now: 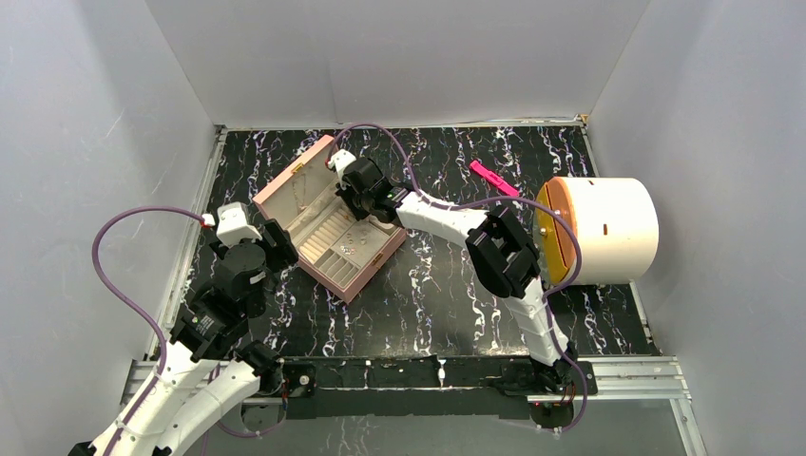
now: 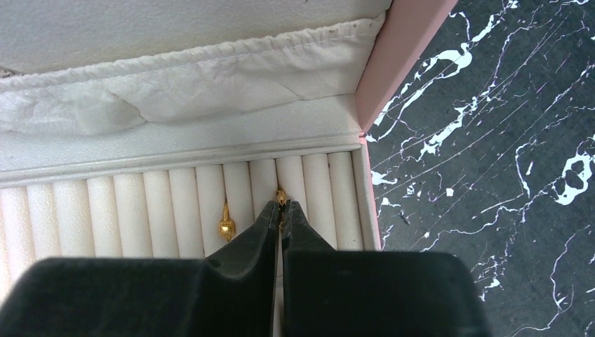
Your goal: Organize the mixed jewelry
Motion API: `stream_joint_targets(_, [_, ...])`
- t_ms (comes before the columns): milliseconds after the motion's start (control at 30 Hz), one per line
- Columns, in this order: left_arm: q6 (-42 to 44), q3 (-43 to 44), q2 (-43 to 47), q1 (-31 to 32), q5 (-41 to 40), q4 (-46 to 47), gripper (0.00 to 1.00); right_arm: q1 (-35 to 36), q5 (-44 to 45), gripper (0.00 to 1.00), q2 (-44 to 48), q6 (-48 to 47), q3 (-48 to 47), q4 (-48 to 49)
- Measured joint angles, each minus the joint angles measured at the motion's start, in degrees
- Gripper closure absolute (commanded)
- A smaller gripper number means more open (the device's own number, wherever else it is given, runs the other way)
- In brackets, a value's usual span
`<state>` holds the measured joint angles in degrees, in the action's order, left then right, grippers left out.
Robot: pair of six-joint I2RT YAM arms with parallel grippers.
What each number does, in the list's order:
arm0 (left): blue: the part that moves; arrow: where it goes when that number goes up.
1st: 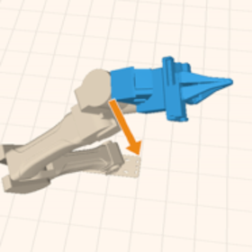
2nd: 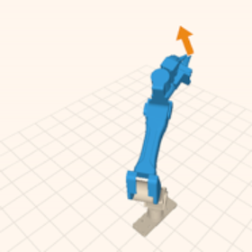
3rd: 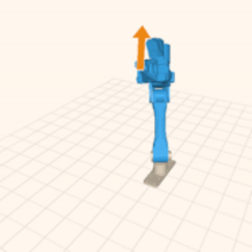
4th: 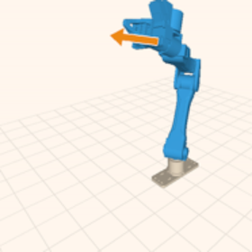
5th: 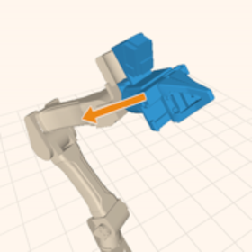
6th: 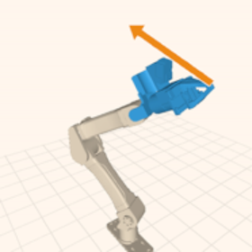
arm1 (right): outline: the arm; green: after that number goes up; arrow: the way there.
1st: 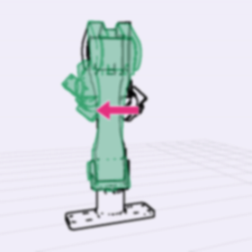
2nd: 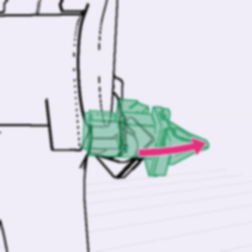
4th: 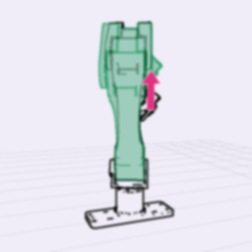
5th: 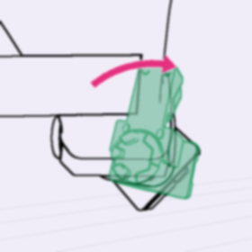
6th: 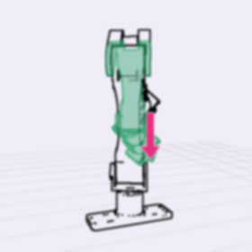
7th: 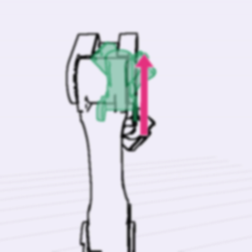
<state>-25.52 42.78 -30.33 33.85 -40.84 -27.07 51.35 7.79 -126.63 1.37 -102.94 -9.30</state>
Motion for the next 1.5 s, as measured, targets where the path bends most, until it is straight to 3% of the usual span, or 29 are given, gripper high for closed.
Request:
stream_joint_targets(433, [0.0, 0.0, -0.2, -0.3, 0.2, 0.0, 0.28, 0.0, 0.0, 0.98, -1.0, -0.2, -1.5, -1.2])
stream_joint_targets(633, [0.0, 0.0, -0.3, -0.4, 0.4, 0.0, 0.28, 0.0, 0.0, 0.76, -1.0, -0.1, -1.5, -1.2])
stream_joint_targets(767, [0.0, 0.0, -0.3, -0.4, 0.6, 0.0, 0.28, 0.0, 0.1, 0.7, -0.9, -0.1, -1.5, -0.8])
stream_joint_targets(900, [0.0, 0.0, -0.4, -0.4, 0.8, 0.0, 0.28, -0.3, 0.0, 0.7, -0.9, 0.0, -1.5, -0.5])
stream_joint_targets(1133, [0.0, 0.0, -0.4, -0.6, 0.9, 0.0, 0.28, -0.3, -0.2, 0.87, -0.9, 0.1, -1.5, -0.3])
stream_joint_targets(1233, [0.0, 0.0, -0.4, -0.7, 0.9, 0.0, 0.28, -0.3, -0.5, 0.85, -0.9, 0.2, -1.4, -0.1])
stream_joint_targets(1333, [0.0, 0.0, -0.4, -0.7, 1.0, 0.0, 0.28, -0.3, -0.5, 0.76, -0.8, 0.2, -1.4, 0.0])
stream_joint_targets(1500, [0.0, 0.0, -0.4, -0.7, 1.0, 0.0, 0.28, -0.3, -0.5, 0.74, -0.8, 0.2, -1.3, 0.3])
